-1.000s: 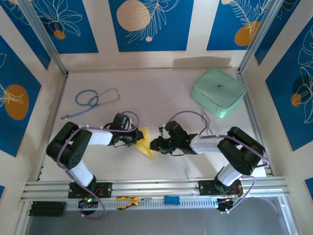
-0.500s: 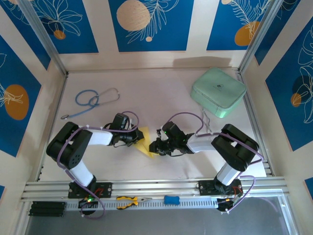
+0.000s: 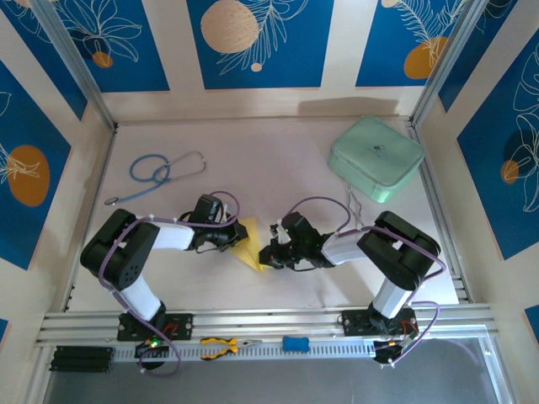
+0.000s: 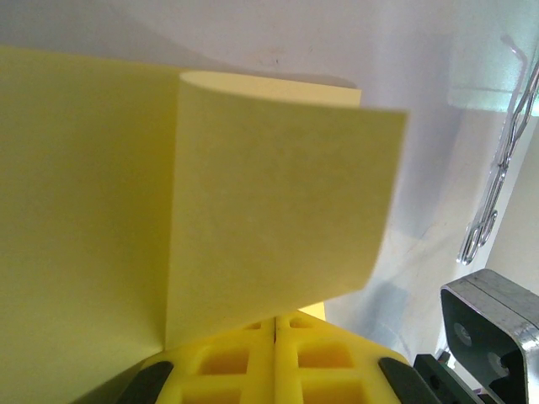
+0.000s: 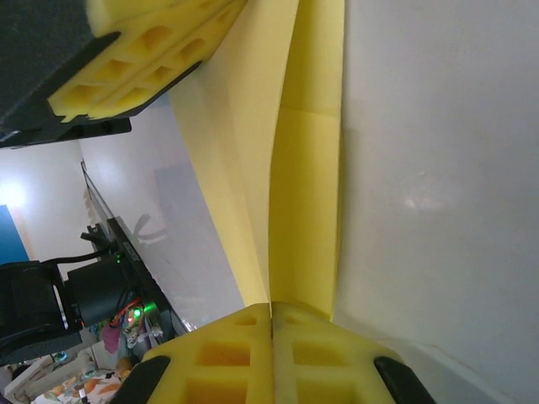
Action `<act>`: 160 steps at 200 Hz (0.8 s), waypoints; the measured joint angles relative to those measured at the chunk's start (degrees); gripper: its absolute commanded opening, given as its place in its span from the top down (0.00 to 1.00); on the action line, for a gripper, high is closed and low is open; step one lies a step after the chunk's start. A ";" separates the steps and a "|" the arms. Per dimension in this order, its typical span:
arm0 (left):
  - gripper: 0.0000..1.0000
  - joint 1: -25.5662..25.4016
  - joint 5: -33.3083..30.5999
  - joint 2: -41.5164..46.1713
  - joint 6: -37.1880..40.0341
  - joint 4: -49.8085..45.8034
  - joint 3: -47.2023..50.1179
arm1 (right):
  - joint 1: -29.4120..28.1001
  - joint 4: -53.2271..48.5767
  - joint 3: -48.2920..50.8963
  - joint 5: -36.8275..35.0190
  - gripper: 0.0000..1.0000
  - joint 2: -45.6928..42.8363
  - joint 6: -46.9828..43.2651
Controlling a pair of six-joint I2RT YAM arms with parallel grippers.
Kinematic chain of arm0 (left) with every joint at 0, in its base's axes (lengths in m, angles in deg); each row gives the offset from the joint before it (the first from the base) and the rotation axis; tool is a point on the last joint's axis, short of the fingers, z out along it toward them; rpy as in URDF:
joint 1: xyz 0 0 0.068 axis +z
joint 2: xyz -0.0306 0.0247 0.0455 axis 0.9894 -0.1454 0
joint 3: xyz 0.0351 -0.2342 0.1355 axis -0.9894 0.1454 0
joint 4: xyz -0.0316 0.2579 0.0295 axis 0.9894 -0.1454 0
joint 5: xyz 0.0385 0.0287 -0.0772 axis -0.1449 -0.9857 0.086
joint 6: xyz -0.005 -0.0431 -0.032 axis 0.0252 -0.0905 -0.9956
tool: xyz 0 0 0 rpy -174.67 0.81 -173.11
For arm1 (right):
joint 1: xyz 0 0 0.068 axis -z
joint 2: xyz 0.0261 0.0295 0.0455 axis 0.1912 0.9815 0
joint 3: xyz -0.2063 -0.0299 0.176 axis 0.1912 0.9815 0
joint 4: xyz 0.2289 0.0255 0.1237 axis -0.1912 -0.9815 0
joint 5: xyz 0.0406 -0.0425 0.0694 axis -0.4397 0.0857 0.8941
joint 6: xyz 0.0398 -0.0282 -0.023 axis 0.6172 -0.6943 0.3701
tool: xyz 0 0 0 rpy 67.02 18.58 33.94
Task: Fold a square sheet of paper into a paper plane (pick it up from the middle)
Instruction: Fourth fold the wing at the center of the table.
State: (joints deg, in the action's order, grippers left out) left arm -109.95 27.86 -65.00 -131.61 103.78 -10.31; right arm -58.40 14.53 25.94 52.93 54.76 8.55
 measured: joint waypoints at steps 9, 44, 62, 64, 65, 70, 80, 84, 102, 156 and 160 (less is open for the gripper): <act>1.00 0.00 0.00 0.00 0.00 0.02 0.00 | 0.00 0.72 0.26 0.07 0.94 0.15 0.26; 1.00 0.00 0.17 0.00 0.00 0.00 0.02 | 0.15 3.23 1.40 0.50 0.89 0.85 1.27; 1.00 0.00 0.20 0.00 0.00 0.09 0.07 | 0.15 3.65 1.92 1.01 0.88 0.83 1.49; 1.00 0.00 0.20 0.00 0.00 0.13 0.11 | 0.15 3.65 1.99 1.07 0.88 0.83 1.49; 1.00 0.00 0.20 0.00 0.00 0.15 0.11 | 0.15 3.65 2.03 1.14 0.88 0.83 1.49; 1.00 0.00 0.20 0.00 0.00 0.17 0.11 | 0.15 3.61 2.16 1.33 0.88 0.83 1.49; 1.00 0.00 0.22 0.00 0.00 0.17 0.11 | 0.15 3.56 2.34 1.44 0.88 0.83 1.49; 1.00 0.00 0.22 0.00 0.00 0.17 0.11 | 0.15 3.56 2.36 1.57 0.88 0.83 1.49; 1.00 0.00 0.22 0.00 0.00 0.17 0.11 | 0.15 3.56 2.36 1.79 0.88 0.76 1.49; 1.00 0.00 0.39 -0.11 0.00 0.42 0.20 | 0.15 3.34 2.36 1.92 0.94 0.72 1.49; 1.00 0.00 0.39 -0.11 0.00 0.46 0.22 | 0.15 3.34 2.36 1.92 0.94 0.72 1.51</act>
State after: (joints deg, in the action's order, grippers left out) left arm -109.95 28.25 -65.11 -131.61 104.24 -10.09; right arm -58.25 17.87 28.30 54.85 55.48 10.06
